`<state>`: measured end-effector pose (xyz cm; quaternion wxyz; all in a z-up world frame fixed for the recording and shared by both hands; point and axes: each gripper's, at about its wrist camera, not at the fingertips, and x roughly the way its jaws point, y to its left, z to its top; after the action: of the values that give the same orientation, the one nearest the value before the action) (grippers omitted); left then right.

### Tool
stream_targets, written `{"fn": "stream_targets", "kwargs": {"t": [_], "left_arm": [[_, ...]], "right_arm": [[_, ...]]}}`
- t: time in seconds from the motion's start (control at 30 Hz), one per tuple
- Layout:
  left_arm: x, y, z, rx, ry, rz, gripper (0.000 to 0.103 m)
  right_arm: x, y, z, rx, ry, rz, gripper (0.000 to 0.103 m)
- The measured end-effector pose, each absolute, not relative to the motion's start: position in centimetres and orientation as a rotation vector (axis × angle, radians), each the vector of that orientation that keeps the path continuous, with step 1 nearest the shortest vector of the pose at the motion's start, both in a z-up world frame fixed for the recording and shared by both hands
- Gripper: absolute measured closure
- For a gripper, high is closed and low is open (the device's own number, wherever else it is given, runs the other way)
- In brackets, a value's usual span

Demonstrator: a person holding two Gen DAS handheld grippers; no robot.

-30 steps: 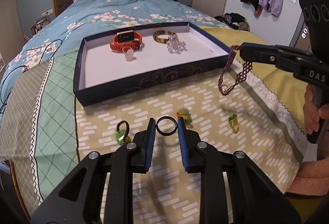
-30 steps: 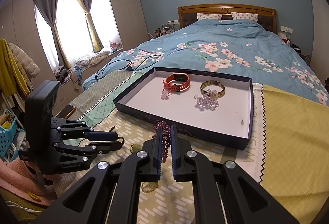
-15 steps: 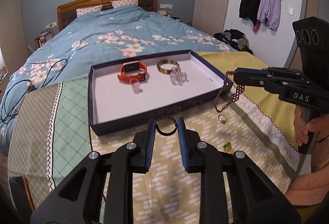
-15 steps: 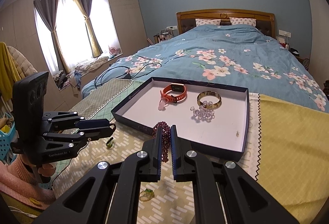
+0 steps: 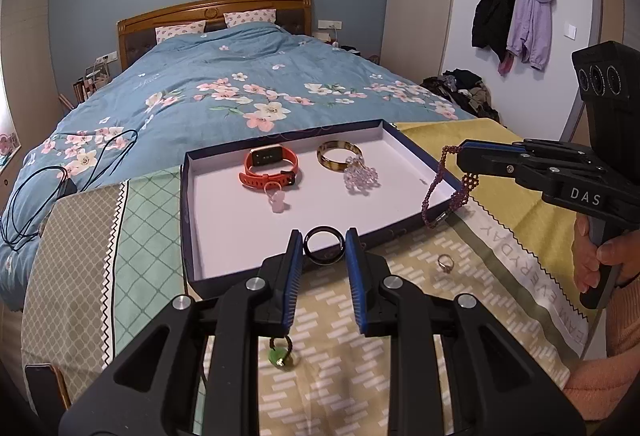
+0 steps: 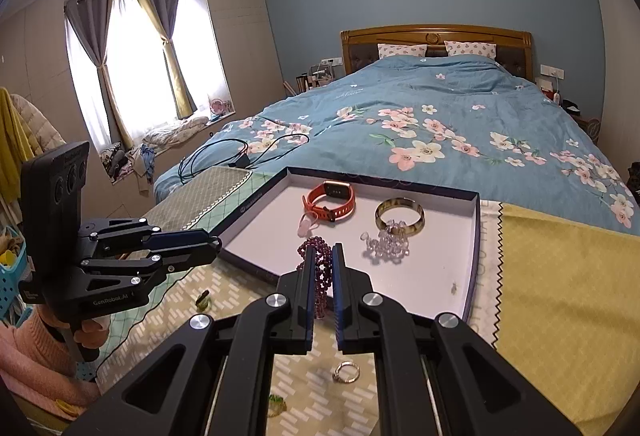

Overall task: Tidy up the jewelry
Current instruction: 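Grasp and lift the black ring with the left tool while the right tool holds the red bracelet, then carry the black ring into the box with the left tool while the right tool releases the red bracelet there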

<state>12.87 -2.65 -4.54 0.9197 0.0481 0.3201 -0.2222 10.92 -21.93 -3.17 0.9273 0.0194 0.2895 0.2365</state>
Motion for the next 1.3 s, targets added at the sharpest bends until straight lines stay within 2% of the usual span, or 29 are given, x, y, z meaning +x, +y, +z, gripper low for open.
{"fn": "stream_targets", "kwargs": {"t": [1.3], "left_arm": [[19.5, -3.7, -5.9, 0.117, 0.695, -0.409, 0.081]], "right_arm": [[18.4, -22.1, -4.9, 0.104, 0.672, 0.468, 0.097]]}}
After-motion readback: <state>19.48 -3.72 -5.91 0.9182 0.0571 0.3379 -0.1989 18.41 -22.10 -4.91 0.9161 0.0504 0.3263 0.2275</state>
